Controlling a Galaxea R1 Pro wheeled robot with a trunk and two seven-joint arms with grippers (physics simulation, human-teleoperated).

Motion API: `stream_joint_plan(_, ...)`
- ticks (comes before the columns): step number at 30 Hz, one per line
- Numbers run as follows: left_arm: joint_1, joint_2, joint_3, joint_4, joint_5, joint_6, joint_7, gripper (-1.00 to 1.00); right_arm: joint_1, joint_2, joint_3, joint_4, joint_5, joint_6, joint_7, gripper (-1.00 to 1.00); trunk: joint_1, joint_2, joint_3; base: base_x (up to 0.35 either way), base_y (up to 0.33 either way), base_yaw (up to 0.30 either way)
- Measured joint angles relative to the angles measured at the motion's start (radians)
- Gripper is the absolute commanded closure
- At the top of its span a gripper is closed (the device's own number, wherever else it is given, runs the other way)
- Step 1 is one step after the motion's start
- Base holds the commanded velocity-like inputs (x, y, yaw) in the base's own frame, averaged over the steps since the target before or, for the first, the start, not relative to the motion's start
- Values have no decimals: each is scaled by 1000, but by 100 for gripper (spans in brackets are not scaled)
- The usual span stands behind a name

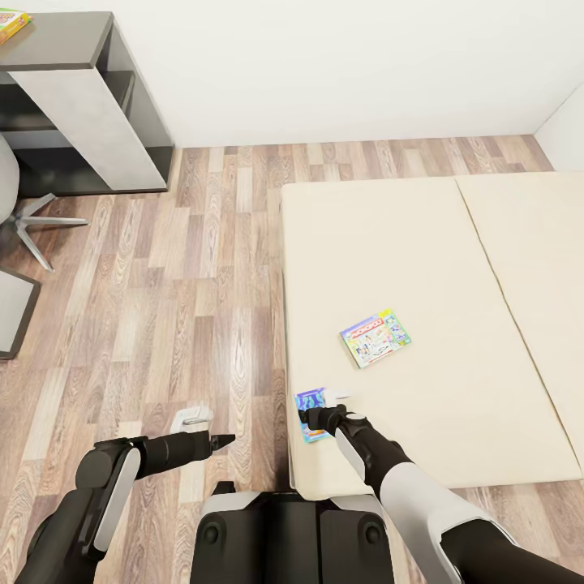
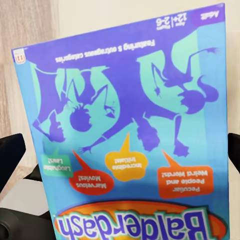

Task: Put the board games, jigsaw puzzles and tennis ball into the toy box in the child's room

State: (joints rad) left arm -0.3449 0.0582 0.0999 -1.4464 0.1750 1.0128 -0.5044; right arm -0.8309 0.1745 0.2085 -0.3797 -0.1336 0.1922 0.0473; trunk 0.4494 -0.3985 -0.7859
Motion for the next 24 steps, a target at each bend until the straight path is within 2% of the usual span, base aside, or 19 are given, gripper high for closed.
stream_joint_plan(24, 0, 0, 0, 0, 0, 0, 0, -100, 0, 0, 0, 0, 0, -3, 0, -100, 0, 0, 0, 0, 0, 0)
